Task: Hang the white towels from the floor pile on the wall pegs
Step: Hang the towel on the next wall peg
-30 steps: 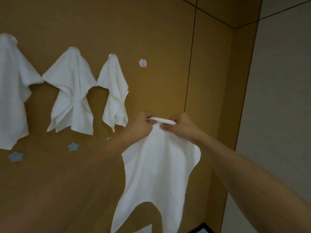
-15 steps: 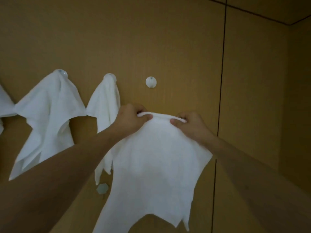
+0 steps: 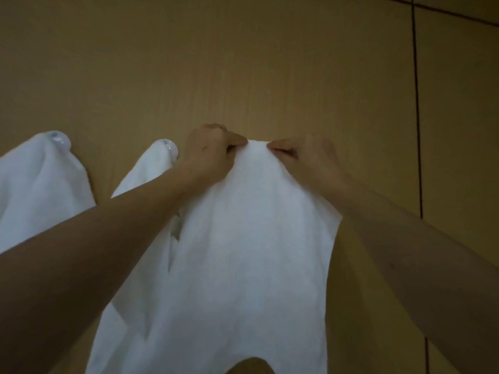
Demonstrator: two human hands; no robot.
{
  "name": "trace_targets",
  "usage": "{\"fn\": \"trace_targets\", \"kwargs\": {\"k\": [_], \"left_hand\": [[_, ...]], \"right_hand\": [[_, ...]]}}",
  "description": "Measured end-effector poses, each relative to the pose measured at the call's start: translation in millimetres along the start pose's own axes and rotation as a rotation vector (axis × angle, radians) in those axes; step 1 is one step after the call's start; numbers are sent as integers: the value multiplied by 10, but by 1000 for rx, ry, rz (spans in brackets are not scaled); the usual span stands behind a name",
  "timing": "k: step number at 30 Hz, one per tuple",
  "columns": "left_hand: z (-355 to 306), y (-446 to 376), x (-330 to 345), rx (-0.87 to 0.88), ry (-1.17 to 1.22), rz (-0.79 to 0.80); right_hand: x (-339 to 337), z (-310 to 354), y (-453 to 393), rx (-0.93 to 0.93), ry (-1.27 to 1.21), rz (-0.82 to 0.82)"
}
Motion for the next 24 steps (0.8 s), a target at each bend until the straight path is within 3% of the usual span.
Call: {"fn": "trace_targets", "kwargs": {"k": [4, 8, 11, 17, 20, 22, 24], "left_hand": [[19, -64, 222, 59, -108, -10], [29, 131, 311, -19, -23, -99], [-16, 198, 280, -92, 24, -147], [55, 440, 451, -475, 239, 24], [31, 533, 520, -619, 412, 107], [-27, 599, 510, -593, 382, 145], [-105, 701, 458, -439, 140, 171]], "right_hand": [[216, -170, -90, 66, -60, 43], [331, -369, 97, 202, -413, 35], [386, -416, 182, 275, -540, 25], [598, -301, 436, 456, -711, 123], [726, -219, 607, 544, -685, 281], [727, -104, 702, 508, -640, 293], [647, -9, 768, 457, -529, 245]]}}
Point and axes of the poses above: each hand's wrist, its own y-axis away from the middle knuckle, its own x-axis out of the palm, z = x × y, the point moved 10 cm from there along -y, towards the middle knuckle, and after that the axes turned 11 degrees about -z, right-handed, at the moved point
